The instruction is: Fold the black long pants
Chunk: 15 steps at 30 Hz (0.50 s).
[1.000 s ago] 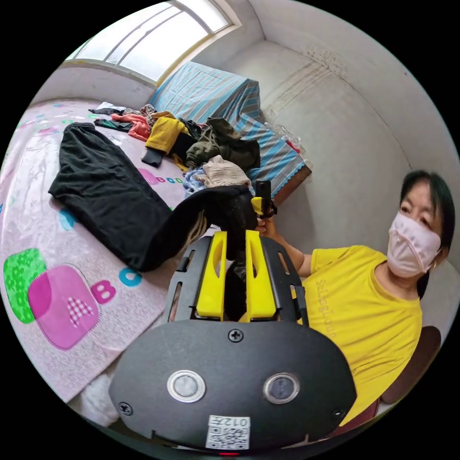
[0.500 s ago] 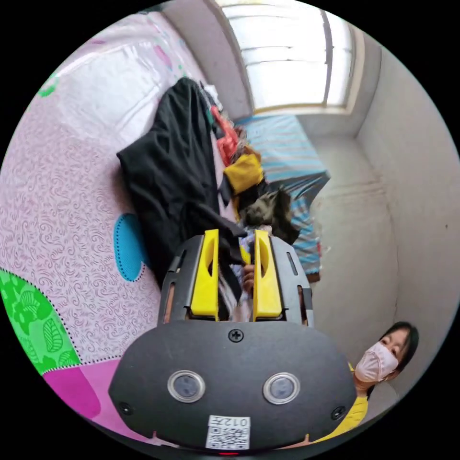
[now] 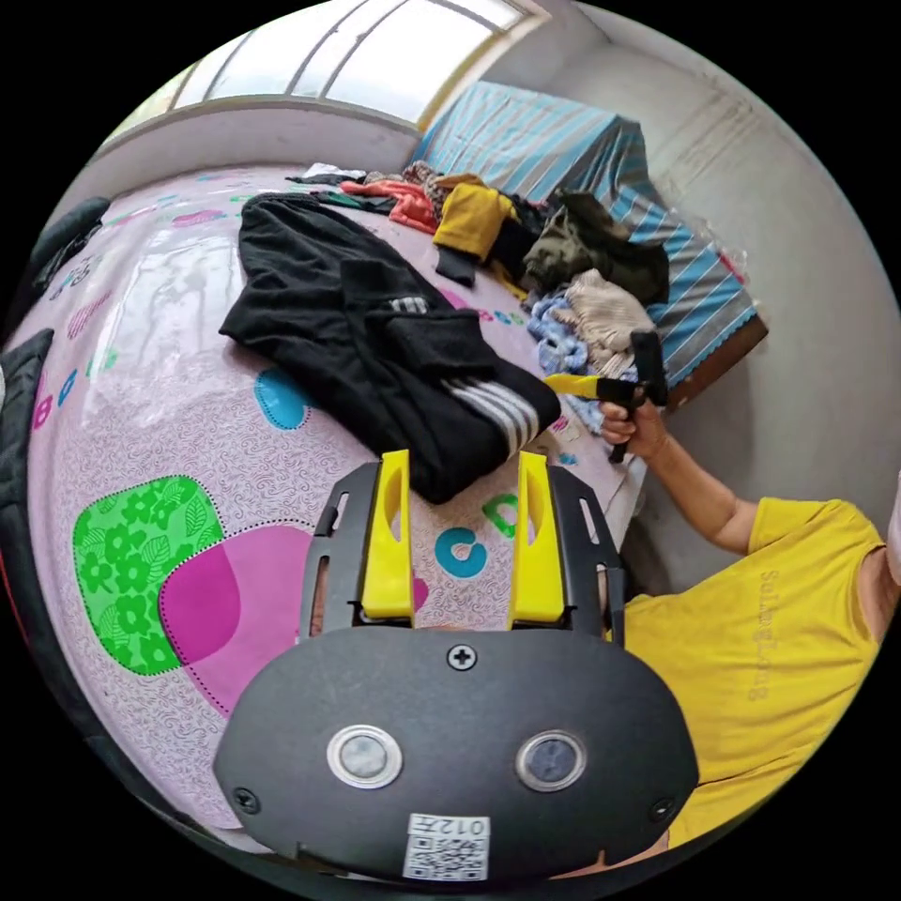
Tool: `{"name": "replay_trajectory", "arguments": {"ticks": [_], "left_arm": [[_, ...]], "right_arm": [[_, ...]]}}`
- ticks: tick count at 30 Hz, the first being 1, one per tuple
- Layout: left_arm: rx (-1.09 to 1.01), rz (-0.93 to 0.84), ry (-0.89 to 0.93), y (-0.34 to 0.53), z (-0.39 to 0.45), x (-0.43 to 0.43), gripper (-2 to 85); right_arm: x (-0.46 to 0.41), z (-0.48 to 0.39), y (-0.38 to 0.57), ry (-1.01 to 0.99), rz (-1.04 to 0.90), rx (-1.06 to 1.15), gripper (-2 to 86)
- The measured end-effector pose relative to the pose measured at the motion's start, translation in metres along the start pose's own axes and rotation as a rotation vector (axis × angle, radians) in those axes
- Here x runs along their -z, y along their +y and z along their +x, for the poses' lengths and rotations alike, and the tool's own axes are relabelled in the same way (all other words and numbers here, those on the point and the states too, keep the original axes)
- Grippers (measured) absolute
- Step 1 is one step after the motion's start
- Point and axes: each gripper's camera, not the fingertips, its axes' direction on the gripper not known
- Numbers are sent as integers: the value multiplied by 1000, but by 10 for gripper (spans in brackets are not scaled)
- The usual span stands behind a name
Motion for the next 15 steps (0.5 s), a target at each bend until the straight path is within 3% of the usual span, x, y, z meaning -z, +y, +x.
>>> {"name": "replay_trajectory", "arguments": {"ticks": [6,8,15], "left_arm": [[-65,-85,-141,-13,34,-23,133],[-83,-102,-168,-18,44,-26,106],[-22,-119,-106,-16,70,-8,57]], "right_arm": [[-61,-38,-12,139,-167,124,129],[-78,-42,-18,196,-183,101,90],[-81,-51,-8,88,-168,45,29]]}}
